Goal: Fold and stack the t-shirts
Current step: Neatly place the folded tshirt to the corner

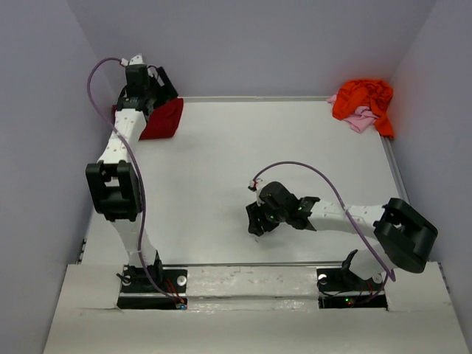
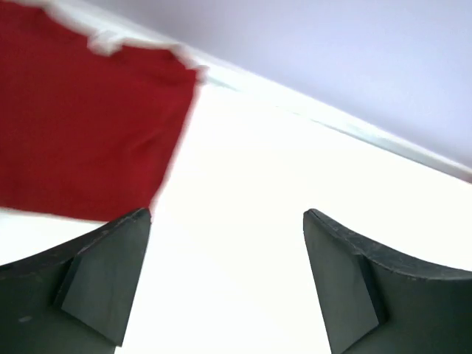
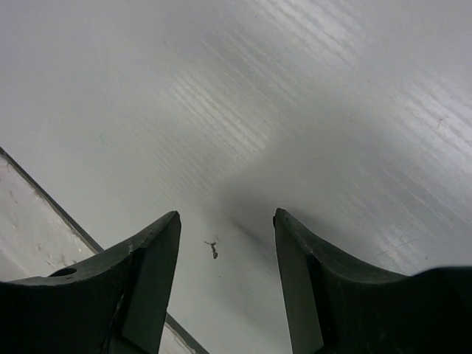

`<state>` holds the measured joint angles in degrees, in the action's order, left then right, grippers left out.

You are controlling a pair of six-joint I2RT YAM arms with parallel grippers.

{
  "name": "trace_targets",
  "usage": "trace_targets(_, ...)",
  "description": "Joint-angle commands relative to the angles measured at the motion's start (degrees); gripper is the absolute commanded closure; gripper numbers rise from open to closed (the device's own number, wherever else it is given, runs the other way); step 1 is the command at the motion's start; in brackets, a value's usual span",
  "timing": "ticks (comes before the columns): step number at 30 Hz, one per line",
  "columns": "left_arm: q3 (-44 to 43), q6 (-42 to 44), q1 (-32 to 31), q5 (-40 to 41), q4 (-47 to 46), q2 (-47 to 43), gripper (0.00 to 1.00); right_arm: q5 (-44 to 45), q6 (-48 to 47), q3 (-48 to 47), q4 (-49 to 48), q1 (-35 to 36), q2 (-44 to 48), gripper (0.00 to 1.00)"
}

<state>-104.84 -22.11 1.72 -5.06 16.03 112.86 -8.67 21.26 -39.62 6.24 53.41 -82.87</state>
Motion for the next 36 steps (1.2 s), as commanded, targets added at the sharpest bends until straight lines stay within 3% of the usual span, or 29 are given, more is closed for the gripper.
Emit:
trace_targets(1, 14.3, -3.1, -7.2, -2.9, -10.5, -14.5, 0.06, 4.9, 1.9, -3.9, -0.3, 0.8, 2.4, 0.4)
trace_targets(4, 24.2, -4.4, -12.4, -2.8, -15.8, -21.2, 0.06, 8.9, 2.0, -6.2, -0.1, 0.8, 3.6, 0.39)
trace_targets(6, 28.4, -0.2, -18.8, 2.3, -16.4, -24.3, 0.06, 13.8, 1.9, -7.7, 0.7, 0.8, 3.5, 0.39)
trace_targets(11, 32.8, 5.9, -32.2, 12.8, -11.8, -26.8, 0.07, 21.0, 1.2, -12.1, 3.0, 0.8, 2.6, 0.37)
trace_targets(17, 34.8, 9.5, -42.6, 18.7, -7.0, -27.8, 0.06, 29.7, 0.0, -16.8, 6.7, -2.0, -0.5, 0.33)
trace_targets(20, 37.1, 10.9, -44.9, 24.0, -8.6, -29.2, 0.04, 31.4, -0.2, -18.0, 6.9, -3.5, -1.4, 0.32)
trace_targets(25, 36.2, 9.9, -46.1, 22.6, -7.3, -29.3, 0.03, 31.9, 0.5, -20.1, 6.4, -6.6, -4.8, 0.32)
trace_targets(36, 35.6, 10.2, -46.9, 27.5, -6.3, -28.5, 0.02, 34.2, 3.9, -18.9, 0.1, -10.9, -7.8, 0.32)
